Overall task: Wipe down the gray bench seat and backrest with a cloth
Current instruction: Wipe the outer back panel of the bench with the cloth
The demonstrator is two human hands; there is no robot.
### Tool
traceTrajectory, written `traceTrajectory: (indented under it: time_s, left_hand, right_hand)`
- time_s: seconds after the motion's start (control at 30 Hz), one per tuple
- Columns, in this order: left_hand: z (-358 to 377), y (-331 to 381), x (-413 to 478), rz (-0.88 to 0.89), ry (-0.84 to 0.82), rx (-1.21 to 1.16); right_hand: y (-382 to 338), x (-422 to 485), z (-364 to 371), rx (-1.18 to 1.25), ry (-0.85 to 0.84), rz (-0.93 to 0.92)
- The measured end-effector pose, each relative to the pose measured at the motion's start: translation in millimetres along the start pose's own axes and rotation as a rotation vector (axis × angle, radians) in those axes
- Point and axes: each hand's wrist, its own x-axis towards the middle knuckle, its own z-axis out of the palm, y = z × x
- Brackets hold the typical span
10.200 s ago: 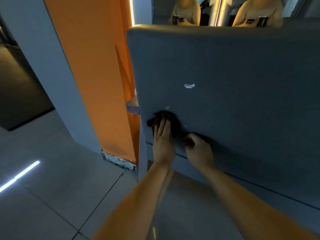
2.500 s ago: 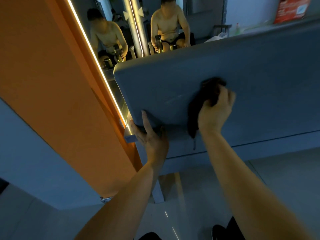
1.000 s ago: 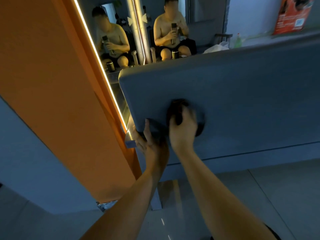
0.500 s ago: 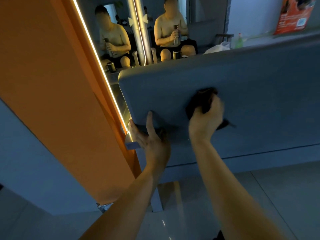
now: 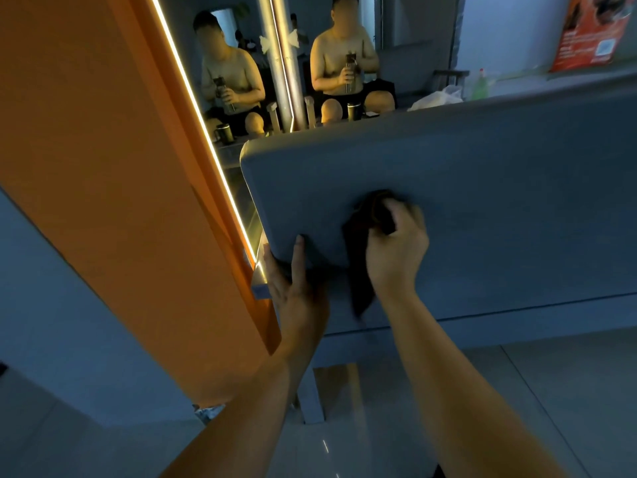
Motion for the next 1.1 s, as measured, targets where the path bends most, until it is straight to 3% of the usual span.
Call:
traceTrajectory:
  time_s: [0.17,0.33,0.43,0.5,0.63,0.7,0.87,1.0,1.1]
  left_hand:
    - [0,-1,1,-0.006,-0.010,-0.019]
    - [7,-4,0,-0.026,0.027,-0.005]
    - [1,-2,0,-0.014,0.003,-0.029]
    - [-1,-2,3,-0.025,-0.006,-0.081]
    - [-3,1,-1,-0.040,-0.033,0.000]
    - [-3,2,-1,-0.026,-0.015,0.019]
    - [2,2,-3,-0.018,0.021,0.075]
    - [7,-3,-8,-0.052,0.003,0.111]
    - [13,-1,-22,-0.104,-0.015,0.106]
  right_hand:
    - [-6,-2,8,0.071,0.085,0.169]
    - [-17,-45,32,-0.004,-0.284,0.045]
    - [-17,-48,29,0.004,-0.377,0.050]
    - [-14,-38,22,-0.023,-0.328,0.044]
    - [-4,-2,2,-0.007,0.042,0.016]
    - [-3,2,1,0.014,0.079,0.067]
    - [0,-21,21,0.028,-0.058,0.029]
    - [26,-52,24,-0.119,-0.361,0.023]
    - [41,-76,18,-0.257,-0.479,0.054]
